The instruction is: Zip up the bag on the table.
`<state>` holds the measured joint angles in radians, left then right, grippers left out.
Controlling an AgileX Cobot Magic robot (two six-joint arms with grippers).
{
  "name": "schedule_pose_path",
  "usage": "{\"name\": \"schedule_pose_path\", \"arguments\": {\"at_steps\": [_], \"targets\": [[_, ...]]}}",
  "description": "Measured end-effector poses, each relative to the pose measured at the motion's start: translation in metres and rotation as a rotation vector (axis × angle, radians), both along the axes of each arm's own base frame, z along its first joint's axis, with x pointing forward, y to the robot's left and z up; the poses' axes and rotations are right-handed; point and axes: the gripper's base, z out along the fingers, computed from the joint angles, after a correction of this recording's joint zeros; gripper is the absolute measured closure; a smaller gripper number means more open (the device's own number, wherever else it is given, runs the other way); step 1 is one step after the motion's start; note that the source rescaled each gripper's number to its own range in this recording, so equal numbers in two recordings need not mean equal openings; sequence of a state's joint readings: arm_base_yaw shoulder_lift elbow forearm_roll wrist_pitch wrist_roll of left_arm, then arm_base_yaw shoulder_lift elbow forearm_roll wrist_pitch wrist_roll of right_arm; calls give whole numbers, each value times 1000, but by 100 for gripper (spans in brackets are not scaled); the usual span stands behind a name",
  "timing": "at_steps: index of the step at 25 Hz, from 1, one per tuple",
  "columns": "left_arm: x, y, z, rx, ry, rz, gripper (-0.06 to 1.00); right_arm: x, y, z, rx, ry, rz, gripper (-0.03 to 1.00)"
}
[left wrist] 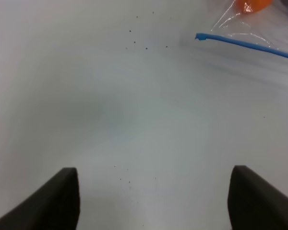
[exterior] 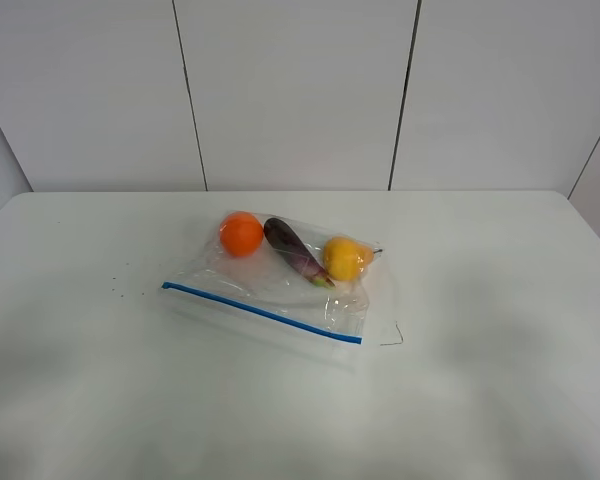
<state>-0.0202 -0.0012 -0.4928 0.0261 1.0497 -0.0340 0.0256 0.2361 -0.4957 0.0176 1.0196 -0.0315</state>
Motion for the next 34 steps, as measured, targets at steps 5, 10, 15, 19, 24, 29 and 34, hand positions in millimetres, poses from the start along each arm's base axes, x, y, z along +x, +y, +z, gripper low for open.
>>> {"name": "schedule_pose_path", "arguments": {"at_steps": [5, 10, 15, 19, 24, 29, 34], "targets": [[0, 0, 0, 0, 0, 0, -5, -21, -2, 3, 13, -131, -25, -3], [0, 0, 0, 0, 0, 0, -5, -36, -2, 3, 17, -227, -25, -3], [0, 0, 0, 0, 0, 0, -5, -37, -2, 2, 17, -231, -25, -3], [0, 0, 0, 0, 0, 0, -5, -37, -3, 2, 12, -231, -27, -3], [0, 0, 0, 0, 0, 0, -5, -37, -2, 2, 17, -231, -25, -3], [0, 0, 0, 0, 0, 0, -5, -36, -2, 2, 17, -230, -25, -3], [0, 0, 0, 0, 0, 0, -5, -36, -3, 2, 12, -230, -27, -3]]}}
